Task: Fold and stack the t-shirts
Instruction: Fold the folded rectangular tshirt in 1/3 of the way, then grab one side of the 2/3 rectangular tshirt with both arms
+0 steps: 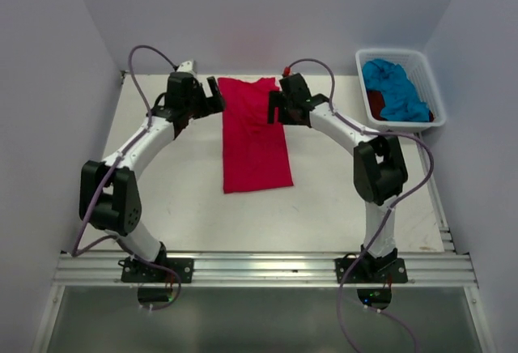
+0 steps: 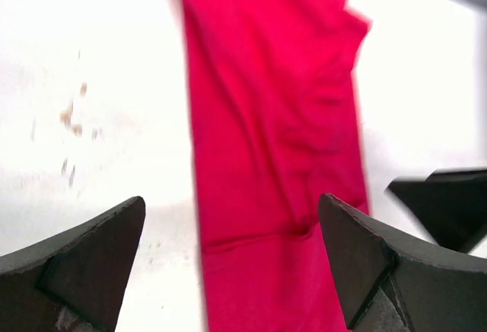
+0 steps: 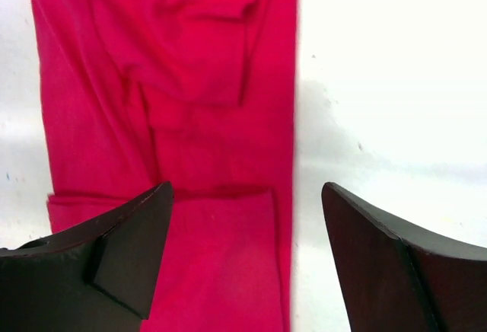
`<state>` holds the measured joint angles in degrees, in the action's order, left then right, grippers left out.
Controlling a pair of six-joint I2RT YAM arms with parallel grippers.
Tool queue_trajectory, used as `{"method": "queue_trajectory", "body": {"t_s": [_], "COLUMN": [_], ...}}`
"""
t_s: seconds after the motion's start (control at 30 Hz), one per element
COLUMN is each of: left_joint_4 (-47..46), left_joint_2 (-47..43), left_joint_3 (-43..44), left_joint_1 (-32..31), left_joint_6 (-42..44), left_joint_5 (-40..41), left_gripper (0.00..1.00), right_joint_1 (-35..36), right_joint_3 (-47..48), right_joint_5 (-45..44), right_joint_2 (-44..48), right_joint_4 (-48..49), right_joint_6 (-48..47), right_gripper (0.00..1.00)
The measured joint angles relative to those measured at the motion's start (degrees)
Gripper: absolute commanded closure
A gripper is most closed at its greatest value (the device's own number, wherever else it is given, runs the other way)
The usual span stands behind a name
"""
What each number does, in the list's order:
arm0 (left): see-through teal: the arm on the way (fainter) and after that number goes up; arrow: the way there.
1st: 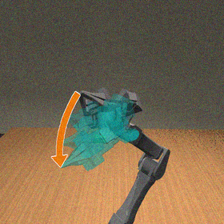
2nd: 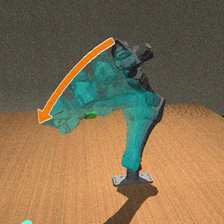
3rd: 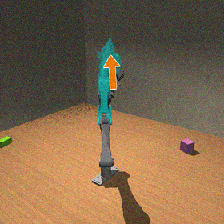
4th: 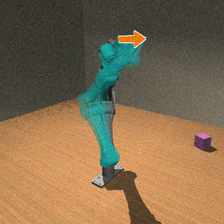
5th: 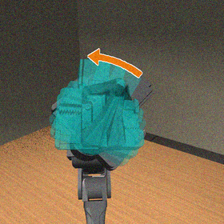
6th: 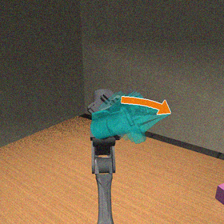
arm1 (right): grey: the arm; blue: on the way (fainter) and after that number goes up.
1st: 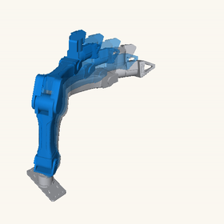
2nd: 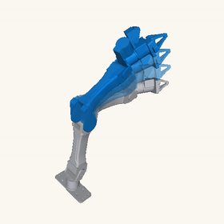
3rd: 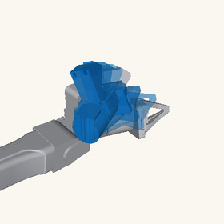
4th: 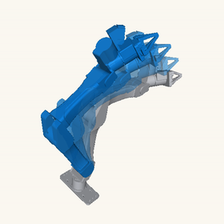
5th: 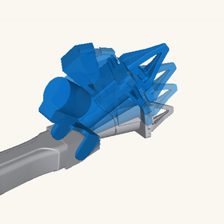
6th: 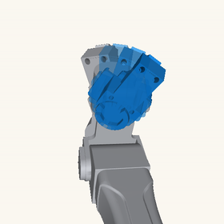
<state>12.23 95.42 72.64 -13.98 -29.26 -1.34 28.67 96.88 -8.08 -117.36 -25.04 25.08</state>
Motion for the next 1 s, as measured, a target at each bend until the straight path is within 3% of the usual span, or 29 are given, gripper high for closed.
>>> {"method": "queue_trajectory", "body": {"t_s": [0.07,0.1,0.17,0.2,0.23,0.43,0.67,0.83,1.0], "left_joint_4": [-1.25,-2.01,-3.08,-3.8,-5.01,-7.45,-5.9,-4.59,-3.72], "left_joint_2": [-2.69,-4.09,-6.23,-6.73,-7.39,-8.44,-12.41,-23.56,-28.96], "left_joint_3": [1.14,1.36,1.29,0.9,-0.28,-13.05,-29.35,-37.09,-42.05], "left_joint_1": [-0.22,-0.39,-0.72,-0.83,-1.03,-3.32,-9.57,-16.92,-17.22], "left_joint_6": [0.39,0.42,0.37,0.26,0.2,-0.11,-1.81,-3.69,-4.55], "left_joint_5": [0.11,-0.15,-1.36,-2.03,-3.08,-6.19,-6.49,-5.49,-2.86], "left_gripper": [0.0,0.02,0.18,0.32,0.34,0.25,0.08,0.05,0.04], "right_joint_1": [-0.11,-0.09,-0.04,0.09,0.2,0.26,0.26,0.26,0.26], "right_joint_3": [-4.22,-6.38,-9.88,-11.19,-12.35,-16.28,-26.38,-34.88,-40.11], "right_joint_5": [-0.11,-0.11,0.0,0.11,0.13,0.61,3.63,7.63,11.26], "right_joint_2": [3.45,5.51,9.2,10.84,12.31,16.28,18.23,22.34,25.73], "right_joint_4": [0.44,0.52,0.9,0.94,1.11,1.38,1.64,1.46,2.64], "right_joint_6": [-0.57,-0.81,-1.33,-1.46,-1.7,-2.21,-1.38,-0.33,0.92], "right_gripper": [0.19,0.25,0.31,0.34,0.34,0.34,0.29,0.28,0.28]}}
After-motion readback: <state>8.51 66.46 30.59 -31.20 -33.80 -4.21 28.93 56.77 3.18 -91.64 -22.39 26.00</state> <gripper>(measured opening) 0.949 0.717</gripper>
